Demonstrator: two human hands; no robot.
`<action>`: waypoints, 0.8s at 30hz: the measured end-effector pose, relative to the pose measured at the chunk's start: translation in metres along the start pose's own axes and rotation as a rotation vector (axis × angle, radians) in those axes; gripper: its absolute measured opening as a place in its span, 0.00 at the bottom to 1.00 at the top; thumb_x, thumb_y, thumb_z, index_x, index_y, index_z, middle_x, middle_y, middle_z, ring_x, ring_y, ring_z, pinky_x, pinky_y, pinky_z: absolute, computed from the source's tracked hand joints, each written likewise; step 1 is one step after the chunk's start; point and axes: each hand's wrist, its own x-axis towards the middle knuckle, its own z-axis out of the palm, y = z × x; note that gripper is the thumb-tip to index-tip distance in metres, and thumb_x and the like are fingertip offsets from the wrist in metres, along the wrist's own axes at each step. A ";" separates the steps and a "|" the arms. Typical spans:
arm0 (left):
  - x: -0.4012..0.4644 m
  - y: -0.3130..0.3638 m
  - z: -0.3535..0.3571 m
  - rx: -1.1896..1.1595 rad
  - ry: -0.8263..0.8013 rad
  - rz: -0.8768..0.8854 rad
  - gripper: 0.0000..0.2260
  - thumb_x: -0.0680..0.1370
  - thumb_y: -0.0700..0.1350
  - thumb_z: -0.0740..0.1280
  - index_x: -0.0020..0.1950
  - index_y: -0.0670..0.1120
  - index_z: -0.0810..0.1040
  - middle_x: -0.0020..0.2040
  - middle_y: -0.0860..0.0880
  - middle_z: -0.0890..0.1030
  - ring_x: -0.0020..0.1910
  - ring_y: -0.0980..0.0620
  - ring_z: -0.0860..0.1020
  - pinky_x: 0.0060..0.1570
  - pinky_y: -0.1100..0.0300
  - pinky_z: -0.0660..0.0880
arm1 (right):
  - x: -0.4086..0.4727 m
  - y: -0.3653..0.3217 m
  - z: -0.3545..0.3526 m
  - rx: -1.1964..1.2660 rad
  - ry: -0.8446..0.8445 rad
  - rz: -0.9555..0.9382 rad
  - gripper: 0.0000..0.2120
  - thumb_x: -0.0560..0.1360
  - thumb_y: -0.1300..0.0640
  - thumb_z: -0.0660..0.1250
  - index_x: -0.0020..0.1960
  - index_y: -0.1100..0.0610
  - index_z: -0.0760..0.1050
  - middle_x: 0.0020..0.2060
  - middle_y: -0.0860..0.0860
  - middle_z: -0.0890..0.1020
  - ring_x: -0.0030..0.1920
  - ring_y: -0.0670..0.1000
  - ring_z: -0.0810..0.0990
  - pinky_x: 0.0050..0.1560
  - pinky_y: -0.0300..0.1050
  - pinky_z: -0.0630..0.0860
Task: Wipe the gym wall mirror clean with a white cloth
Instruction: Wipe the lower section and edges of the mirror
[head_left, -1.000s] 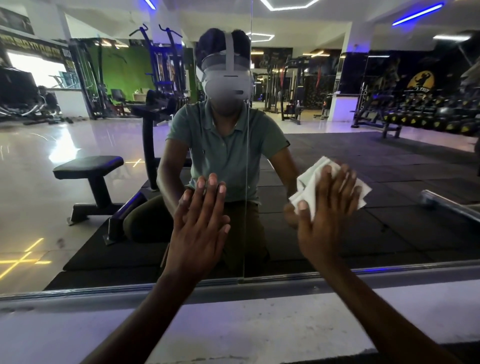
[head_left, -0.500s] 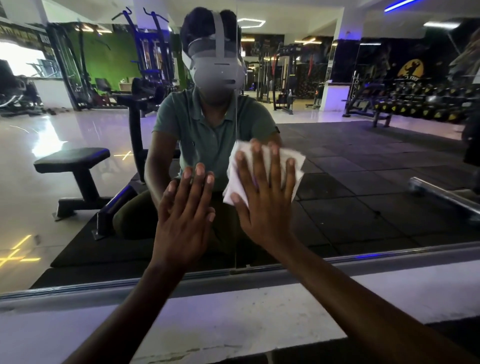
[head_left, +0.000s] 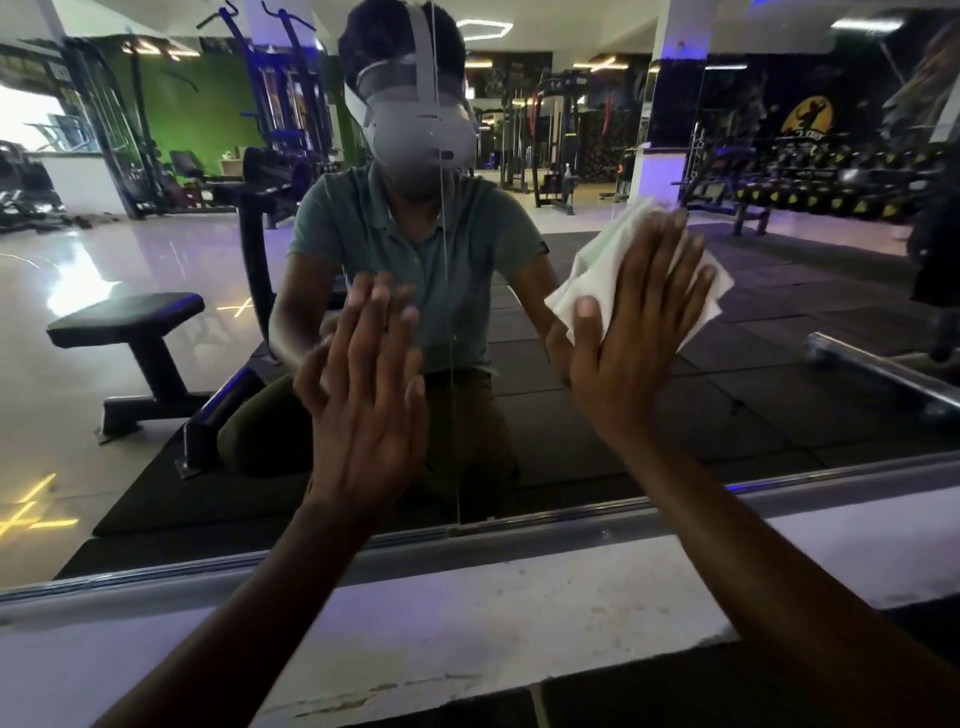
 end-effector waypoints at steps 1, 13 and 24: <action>0.012 0.005 -0.001 0.008 0.006 0.009 0.29 0.84 0.42 0.62 0.84 0.40 0.59 0.85 0.39 0.54 0.86 0.46 0.48 0.82 0.46 0.51 | -0.006 0.000 0.004 -0.017 0.006 -0.019 0.35 0.84 0.45 0.51 0.84 0.65 0.55 0.83 0.65 0.57 0.84 0.66 0.52 0.82 0.70 0.49; 0.025 0.012 0.022 0.187 -0.071 0.059 0.32 0.86 0.50 0.58 0.86 0.41 0.50 0.86 0.40 0.45 0.86 0.41 0.46 0.82 0.40 0.49 | -0.075 0.012 0.000 -0.001 -0.129 -0.034 0.36 0.84 0.43 0.54 0.85 0.62 0.52 0.83 0.63 0.57 0.84 0.63 0.54 0.81 0.70 0.52; 0.025 0.006 0.018 0.164 -0.099 0.097 0.32 0.86 0.50 0.59 0.86 0.40 0.51 0.86 0.39 0.47 0.86 0.41 0.46 0.82 0.39 0.50 | -0.156 0.054 -0.005 -0.041 -0.352 -0.192 0.34 0.87 0.40 0.47 0.86 0.57 0.46 0.84 0.58 0.53 0.82 0.64 0.60 0.82 0.66 0.53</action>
